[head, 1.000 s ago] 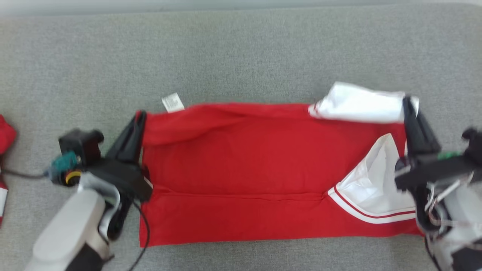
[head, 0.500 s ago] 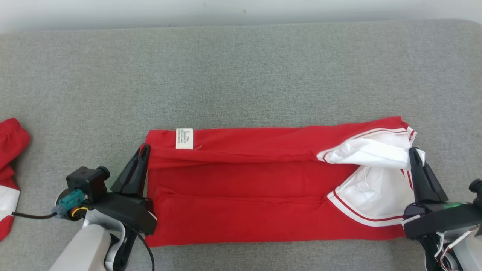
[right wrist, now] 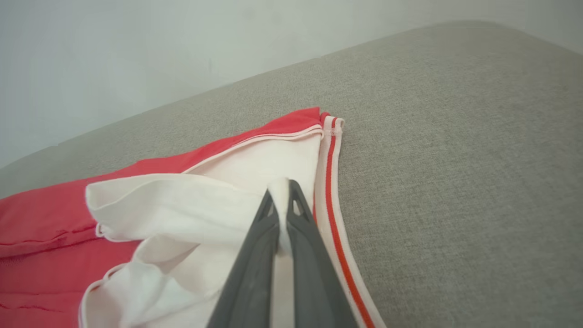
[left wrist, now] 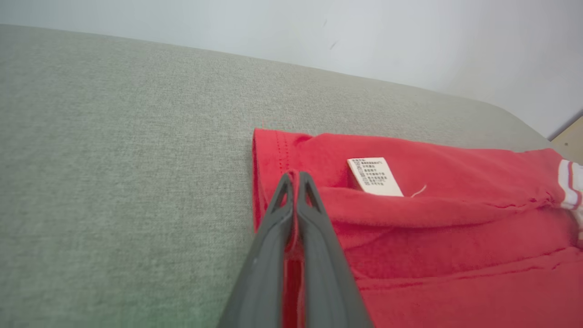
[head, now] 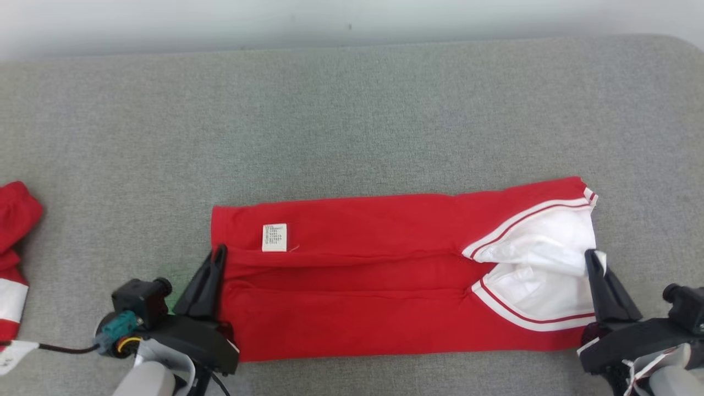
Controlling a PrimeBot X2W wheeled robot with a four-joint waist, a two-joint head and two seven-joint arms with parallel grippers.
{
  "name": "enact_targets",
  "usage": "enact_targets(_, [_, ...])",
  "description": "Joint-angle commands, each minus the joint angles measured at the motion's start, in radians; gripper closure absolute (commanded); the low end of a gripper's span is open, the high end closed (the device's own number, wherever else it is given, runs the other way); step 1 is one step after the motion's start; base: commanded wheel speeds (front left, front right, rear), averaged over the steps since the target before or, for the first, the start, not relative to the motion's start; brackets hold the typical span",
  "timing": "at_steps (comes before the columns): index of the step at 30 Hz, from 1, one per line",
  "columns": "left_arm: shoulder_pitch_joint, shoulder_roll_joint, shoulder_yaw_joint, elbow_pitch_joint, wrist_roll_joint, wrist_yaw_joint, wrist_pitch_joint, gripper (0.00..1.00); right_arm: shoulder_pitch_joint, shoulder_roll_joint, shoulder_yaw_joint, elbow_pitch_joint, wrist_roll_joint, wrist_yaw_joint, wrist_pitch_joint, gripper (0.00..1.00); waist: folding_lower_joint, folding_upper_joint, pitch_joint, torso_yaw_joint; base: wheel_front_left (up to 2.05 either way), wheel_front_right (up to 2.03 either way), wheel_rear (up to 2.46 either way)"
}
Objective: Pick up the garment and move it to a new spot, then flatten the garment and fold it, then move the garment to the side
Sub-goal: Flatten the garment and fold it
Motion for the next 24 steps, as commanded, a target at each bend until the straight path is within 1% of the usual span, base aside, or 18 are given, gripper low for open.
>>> enact_targets(1, [0.022,-0.011,0.002,0.008,0.013,-0.005,-0.003,1.00,-0.012,0.008,0.010,0.020,-0.017,0.001,-0.003,1.00,0.0001,0.0001,-0.015,0.005,0.00,0.00,0.00])
enact_targets(5, [0.035,-0.022,0.000,0.033,0.028,-0.006,-0.003,1.00,-0.013,0.013,0.027,0.066,-0.020,0.001,-0.003,1.00,0.0001,0.0001,-0.031,0.012,0.00,0.00,0.00])
enact_targets(6, [0.035,-0.024,-0.001,0.037,0.037,-0.004,-0.003,0.71,-0.017,0.013,0.027,0.074,-0.023,0.001,-0.003,0.70,0.0001,0.0001,-0.035,0.012,0.00,0.00,0.00])
enact_targets(7, [0.035,-0.024,-0.001,0.037,0.037,-0.004,-0.003,0.71,-0.017,0.013,0.027,0.074,-0.023,0.001,-0.003,0.70,0.0001,0.0001,-0.035,0.012,0.00,0.00,0.00])
enact_targets(8, [0.037,-0.027,0.001,0.041,0.042,-0.005,-0.003,0.32,-0.020,0.013,0.026,0.076,-0.027,0.001,-0.003,0.16,0.0001,0.0001,-0.039,0.013,0.00,0.00,0.00])
enact_targets(9, [0.042,-0.032,0.006,0.043,0.045,-0.005,-0.003,0.00,-0.019,0.014,0.025,0.080,-0.027,0.001,-0.003,0.00,0.0001,0.0001,-0.044,0.013,0.00,0.00,0.00])
enact_targets(14, [0.062,-0.047,0.058,0.014,0.081,-0.005,-0.003,0.00,-0.009,0.012,-0.006,0.070,-0.028,0.001,-0.003,0.00,0.0001,0.0001,-0.060,0.013,0.00,0.00,0.00])
enact_targets(19, [0.110,-0.073,0.143,-0.060,0.161,0.002,-0.003,0.00,-0.031,-0.002,-0.034,0.079,-0.037,0.001,-0.003,0.00,0.0001,0.0001,-0.075,0.018,0.00,0.00,0.00])
enact_targets(21, [0.135,-0.087,0.181,-0.098,0.200,0.000,-0.003,0.00,-0.051,-0.007,-0.038,0.103,-0.044,0.001,-0.003,0.00,0.0001,0.0001,-0.081,0.022,0.00,0.00,0.00])
enact_targets(22, [0.164,-0.105,0.217,-0.134,0.249,0.002,-0.003,0.00,-0.073,-0.010,-0.031,0.144,-0.060,0.001,0.015,0.00,0.0001,0.0001,-0.088,0.028,0.00,0.00,0.00])
enact_targets(24, [0.192,-0.126,0.251,-0.167,0.290,0.002,-0.003,0.00,-0.102,-0.009,-0.026,0.187,-0.079,0.001,0.036,0.00,0.0001,0.0001,-0.096,0.036,0.00,0.00,0.00])
